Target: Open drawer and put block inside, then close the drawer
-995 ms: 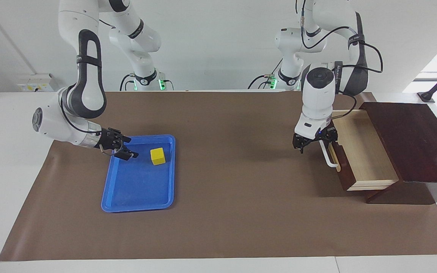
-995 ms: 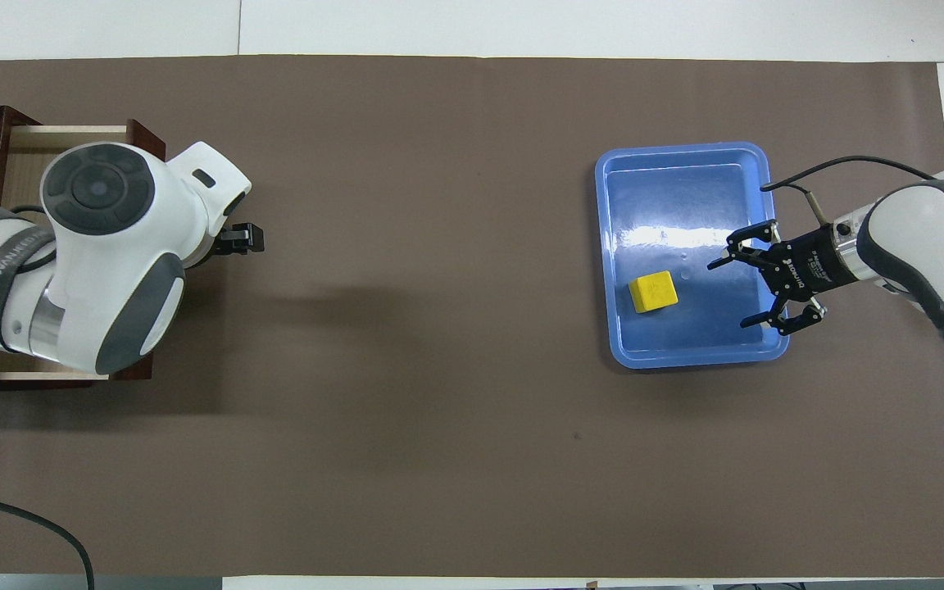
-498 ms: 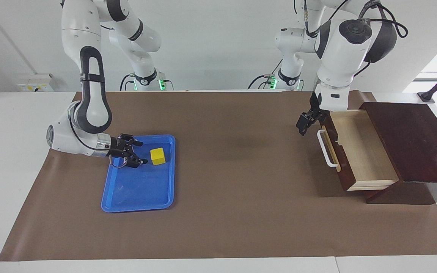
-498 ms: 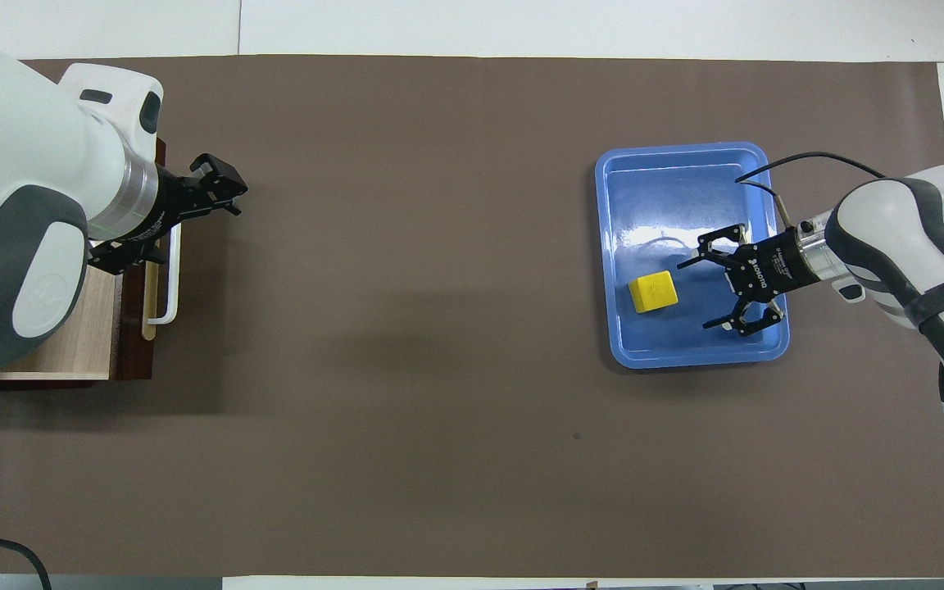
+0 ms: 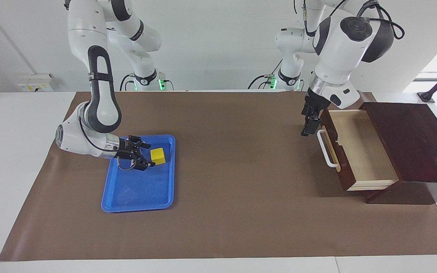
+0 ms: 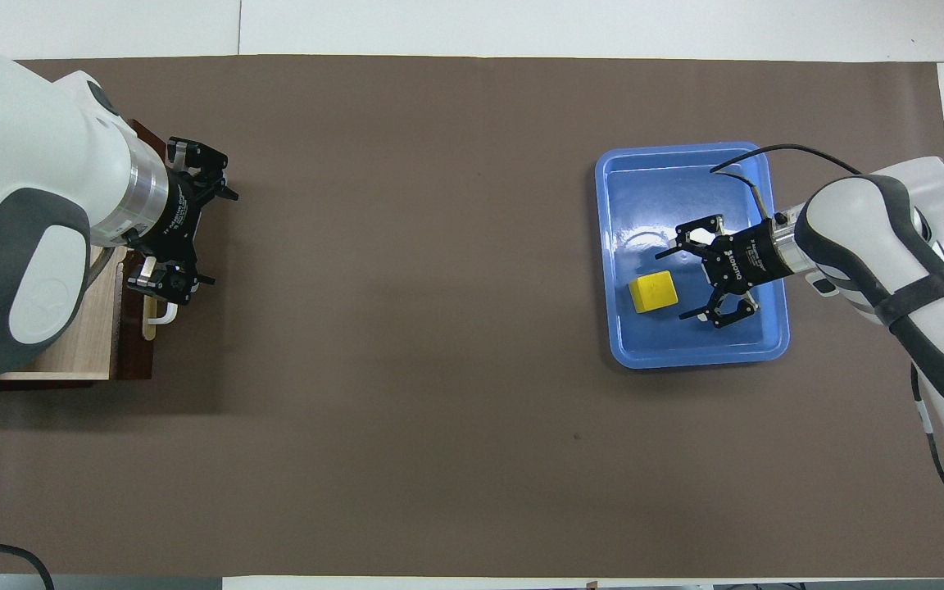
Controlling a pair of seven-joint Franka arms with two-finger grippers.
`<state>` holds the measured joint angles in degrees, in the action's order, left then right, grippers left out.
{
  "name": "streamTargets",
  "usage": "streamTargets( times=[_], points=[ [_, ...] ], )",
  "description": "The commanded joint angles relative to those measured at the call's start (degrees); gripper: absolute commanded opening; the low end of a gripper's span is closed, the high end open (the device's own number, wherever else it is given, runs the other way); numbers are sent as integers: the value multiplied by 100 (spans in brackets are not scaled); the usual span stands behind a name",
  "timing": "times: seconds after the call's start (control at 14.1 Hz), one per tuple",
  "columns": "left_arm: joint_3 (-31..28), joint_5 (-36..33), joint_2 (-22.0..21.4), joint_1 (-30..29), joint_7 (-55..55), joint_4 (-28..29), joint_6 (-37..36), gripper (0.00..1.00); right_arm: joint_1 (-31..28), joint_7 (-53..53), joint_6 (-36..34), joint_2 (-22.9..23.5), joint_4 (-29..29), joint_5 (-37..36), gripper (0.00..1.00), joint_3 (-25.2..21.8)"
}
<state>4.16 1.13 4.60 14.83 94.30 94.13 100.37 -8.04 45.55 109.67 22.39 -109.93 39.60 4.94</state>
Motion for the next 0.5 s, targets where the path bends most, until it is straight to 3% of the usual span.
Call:
streamTargets(
  times=[0.0, 0.43],
  points=[
    [-90, 80, -134, 195, 703, 158, 36, 100, -23, 33, 124, 20, -2, 119, 100, 24],
    [-90, 80, -134, 222, 1370, 211, 211, 100, 21, -46, 300, 2, -178, 127, 100, 24]
  ],
)
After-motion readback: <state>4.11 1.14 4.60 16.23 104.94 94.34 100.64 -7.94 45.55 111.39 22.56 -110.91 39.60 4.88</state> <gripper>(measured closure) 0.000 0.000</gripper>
